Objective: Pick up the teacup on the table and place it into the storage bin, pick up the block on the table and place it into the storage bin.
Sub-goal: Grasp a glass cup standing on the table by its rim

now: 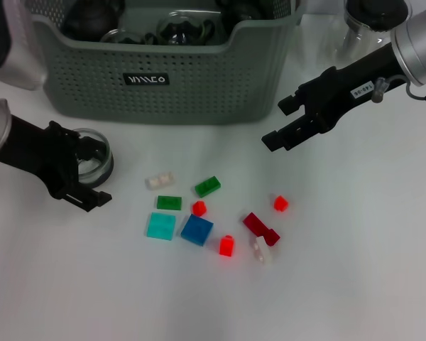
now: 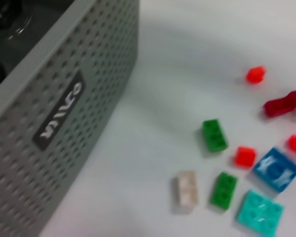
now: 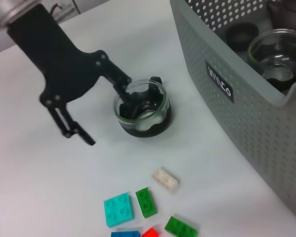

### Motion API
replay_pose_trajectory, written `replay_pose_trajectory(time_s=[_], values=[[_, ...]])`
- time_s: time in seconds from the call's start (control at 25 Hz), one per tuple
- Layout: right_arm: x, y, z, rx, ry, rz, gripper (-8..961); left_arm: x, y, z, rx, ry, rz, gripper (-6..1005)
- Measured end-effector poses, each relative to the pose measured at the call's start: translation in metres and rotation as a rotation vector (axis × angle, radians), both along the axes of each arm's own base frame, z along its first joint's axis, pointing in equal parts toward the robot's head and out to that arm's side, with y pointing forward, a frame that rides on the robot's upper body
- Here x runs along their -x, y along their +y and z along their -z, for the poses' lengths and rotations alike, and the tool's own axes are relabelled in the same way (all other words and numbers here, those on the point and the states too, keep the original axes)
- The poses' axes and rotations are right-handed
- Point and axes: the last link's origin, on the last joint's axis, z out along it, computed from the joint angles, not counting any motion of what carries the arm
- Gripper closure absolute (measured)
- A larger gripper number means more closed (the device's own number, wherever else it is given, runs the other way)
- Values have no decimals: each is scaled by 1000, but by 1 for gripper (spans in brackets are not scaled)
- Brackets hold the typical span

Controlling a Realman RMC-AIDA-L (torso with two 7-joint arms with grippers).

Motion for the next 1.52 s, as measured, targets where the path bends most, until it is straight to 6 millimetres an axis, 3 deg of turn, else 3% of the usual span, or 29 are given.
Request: replay_pose_trajectory(time_s=[0.2, 0.6, 0.84, 1.04, 1.48, 1.52], values=[[-3, -2, 2, 5, 1, 13, 34, 9, 10, 8, -25, 72, -7, 113], [-7, -3, 3, 3, 4, 29, 34, 15, 10, 22, 3, 133, -32, 116], [-8, -3, 4, 3, 4, 33, 34, 18, 10, 30, 14, 136, -62, 227], [-8, -3, 4, 2, 4, 35, 35, 19, 12, 32, -6, 156, -73, 445], [-10, -3, 3, 1, 1, 34, 35, 16, 12, 29, -23, 152, -78, 664], [-10, -3, 3, 1, 1, 35, 35, 16, 12, 29, -24, 150, -79, 740]])
